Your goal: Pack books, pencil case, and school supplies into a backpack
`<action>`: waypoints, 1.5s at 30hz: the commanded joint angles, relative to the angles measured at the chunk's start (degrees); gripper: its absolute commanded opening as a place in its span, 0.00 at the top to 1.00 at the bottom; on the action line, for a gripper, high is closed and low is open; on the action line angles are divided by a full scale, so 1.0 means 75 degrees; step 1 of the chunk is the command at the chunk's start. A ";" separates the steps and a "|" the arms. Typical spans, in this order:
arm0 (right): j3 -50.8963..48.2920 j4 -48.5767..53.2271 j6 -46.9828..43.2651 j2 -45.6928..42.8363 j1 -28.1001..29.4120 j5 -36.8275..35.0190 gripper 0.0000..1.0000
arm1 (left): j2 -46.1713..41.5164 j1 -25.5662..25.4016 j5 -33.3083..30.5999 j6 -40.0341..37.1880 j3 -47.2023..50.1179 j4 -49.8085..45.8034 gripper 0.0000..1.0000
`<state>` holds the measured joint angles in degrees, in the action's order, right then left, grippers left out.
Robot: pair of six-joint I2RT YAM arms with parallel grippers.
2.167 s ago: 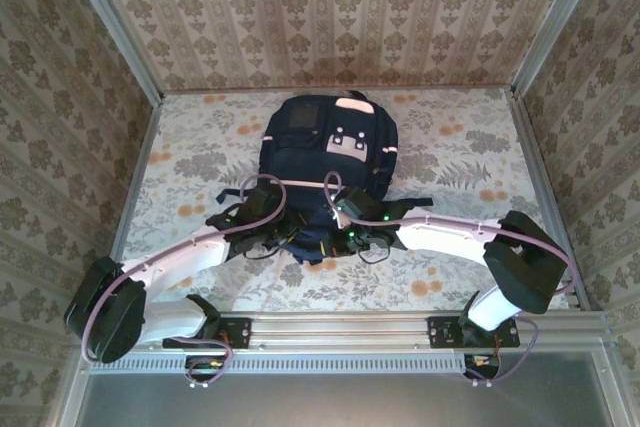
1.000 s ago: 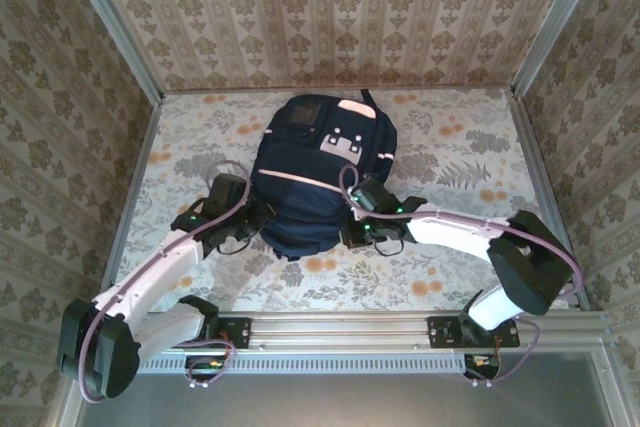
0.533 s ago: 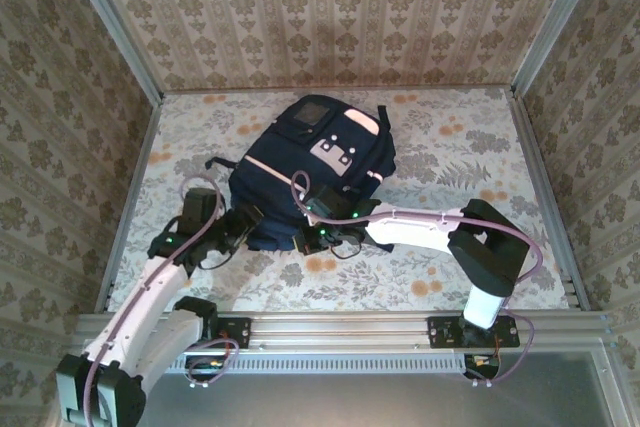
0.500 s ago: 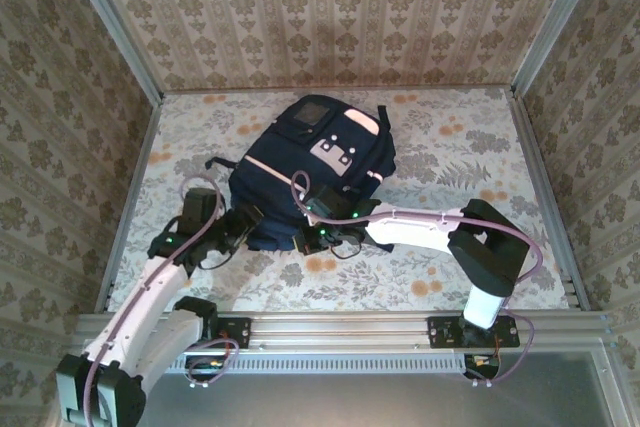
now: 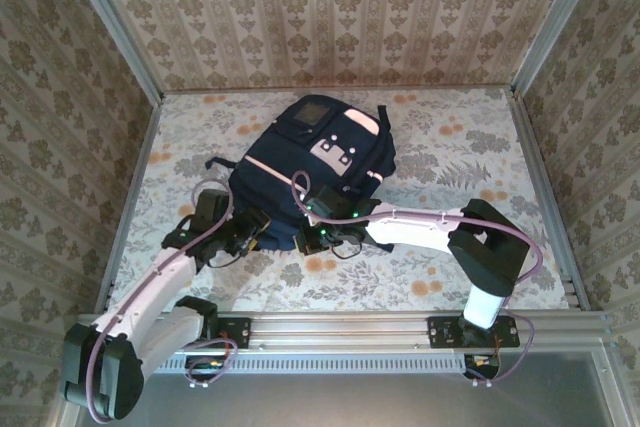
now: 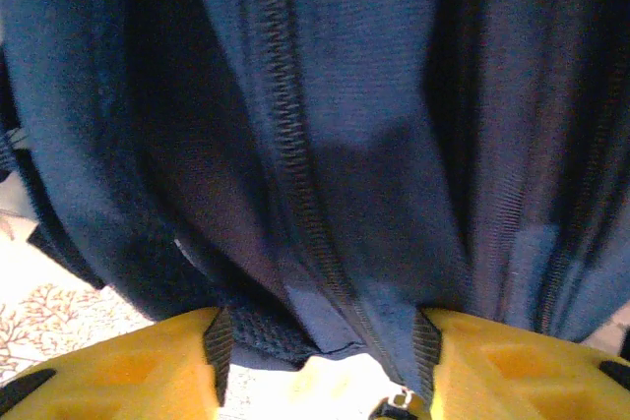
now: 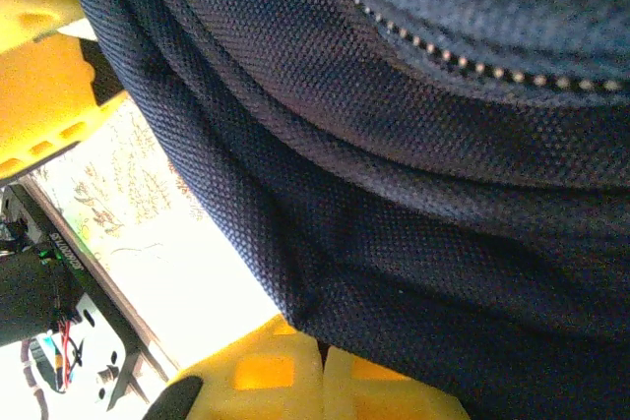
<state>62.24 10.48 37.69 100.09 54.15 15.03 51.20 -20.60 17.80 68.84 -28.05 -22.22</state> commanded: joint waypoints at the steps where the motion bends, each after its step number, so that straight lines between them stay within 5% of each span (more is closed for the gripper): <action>1: -0.0009 0.0243 -0.0151 -0.0203 0.0029 -0.0043 1.00 | -0.0501 -0.0045 -0.0075 0.0039 -0.0144 0.0299 0.48; 7: -0.0012 0.0237 -0.0162 -0.0140 0.0022 -0.0022 1.00 | -0.0698 -0.0039 -0.0142 0.0214 0.0079 0.0458 0.52; 14: -0.0058 0.0240 -0.0186 -0.0198 0.0011 -0.0040 1.00 | 0.0631 0.0040 -0.0168 -0.0153 -0.0444 0.0716 0.43; 26: -0.0578 0.0631 -0.0300 -0.0539 -0.0135 -0.1019 1.00 | 0.0757 0.0136 -0.0674 -0.0200 -0.0583 0.0776 0.82; 35: -0.1614 0.0384 -0.0220 -0.1268 -0.0571 -0.1692 1.00 | 0.0758 0.0215 -0.0628 -0.0180 -0.0596 0.0717 0.85; 45: -0.2503 -0.0251 0.0142 -0.1691 -0.2036 -0.1556 1.00 | 0.0627 0.0209 -0.0536 -0.0199 -0.0560 0.0660 0.86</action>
<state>44.95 7.64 37.26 88.86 41.21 5.10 57.87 -19.86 15.66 68.29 -30.41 -17.93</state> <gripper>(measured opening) 0.058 0.137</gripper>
